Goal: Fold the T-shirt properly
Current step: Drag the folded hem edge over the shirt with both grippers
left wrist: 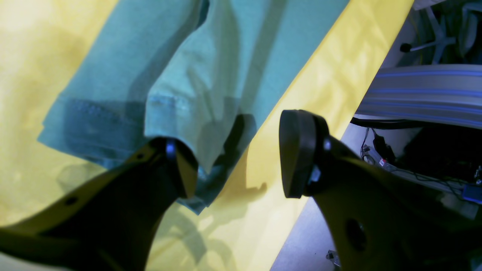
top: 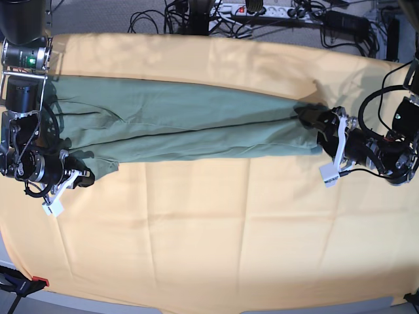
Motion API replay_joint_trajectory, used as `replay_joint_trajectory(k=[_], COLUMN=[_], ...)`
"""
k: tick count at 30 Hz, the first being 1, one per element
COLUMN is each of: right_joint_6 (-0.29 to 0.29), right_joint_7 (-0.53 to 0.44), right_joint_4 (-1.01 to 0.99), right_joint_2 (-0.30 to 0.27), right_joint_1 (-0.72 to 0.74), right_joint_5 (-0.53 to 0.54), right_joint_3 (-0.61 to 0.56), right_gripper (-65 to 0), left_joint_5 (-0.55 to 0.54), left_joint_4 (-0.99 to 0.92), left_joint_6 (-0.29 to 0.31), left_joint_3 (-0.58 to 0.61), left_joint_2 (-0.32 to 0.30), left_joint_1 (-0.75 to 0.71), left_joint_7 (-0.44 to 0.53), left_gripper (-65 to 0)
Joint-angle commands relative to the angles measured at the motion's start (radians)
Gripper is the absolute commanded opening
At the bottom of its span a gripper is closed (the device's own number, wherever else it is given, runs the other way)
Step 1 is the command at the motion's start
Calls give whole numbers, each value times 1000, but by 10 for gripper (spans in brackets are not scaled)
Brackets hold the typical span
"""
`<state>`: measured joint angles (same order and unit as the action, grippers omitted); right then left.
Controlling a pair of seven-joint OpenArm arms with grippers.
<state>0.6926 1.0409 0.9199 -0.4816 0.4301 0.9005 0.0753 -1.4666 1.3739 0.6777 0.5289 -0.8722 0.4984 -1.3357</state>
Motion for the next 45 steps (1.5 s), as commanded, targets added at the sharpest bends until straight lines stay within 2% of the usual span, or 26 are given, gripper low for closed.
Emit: replay_joint_trajectory(k=[1, 5, 11, 15, 19, 22, 32, 33, 38, 39, 42, 45], right_joint_6=[6, 6, 6, 6, 6, 6, 6, 6, 6, 6, 6, 6], right_joint_7=[-6, 70, 339, 355, 355, 355, 280, 281, 291, 292, 292, 291], right_joint_4=[18, 76, 247, 415, 556, 571, 571, 571, 571, 571, 573, 573], right_joint_2=[-23, -23, -40, -92, -129, -140, -159, -166, -219, -230, -272, -330], right_joint_1=[30, 29, 10, -64, -151, -204, -255, -255, -255, -253, -250, -250], right_joint_5=[17, 47, 333, 433, 430, 423, 176, 166, 165, 169, 208, 326], right_joint_3=[3, 3, 3, 3, 3, 4, 4, 4, 4, 4, 4, 4], right_gripper=[-650, -650, -650, -650, -650, -650, -650, -642, -351, -332, -333, -333], left_joint_5=[-17, -17, -17, -17, -17, -17, -17, -17, -17, -17, -17, -17], left_joint_4=[9, 9, 9, 9, 9, 9, 9, 9, 9, 9, 9, 9], left_joint_6=[2, 2, 2, 3, 2, 2, 2, 2, 2, 2, 3, 3], left_joint_3=[-13, -13, -13, -13, -13, -13, -13, -13, -13, -13, -20, -49], left_joint_2=[-17, -17, -17, -18, -17, -18, -26, -29, -38, -41, -45, -45], left_joint_1=[23, 23, 23, 23, 23, 23, 24, 24, 33, 35, 37, 36], left_joint_7=[5, 5, 4, 4, 4, 4, 5, 4, 4, 5, 8, 8], left_gripper=[-305, -305, -305, -305, -305, -305, -305, -305, -305, -305, -305, -305])
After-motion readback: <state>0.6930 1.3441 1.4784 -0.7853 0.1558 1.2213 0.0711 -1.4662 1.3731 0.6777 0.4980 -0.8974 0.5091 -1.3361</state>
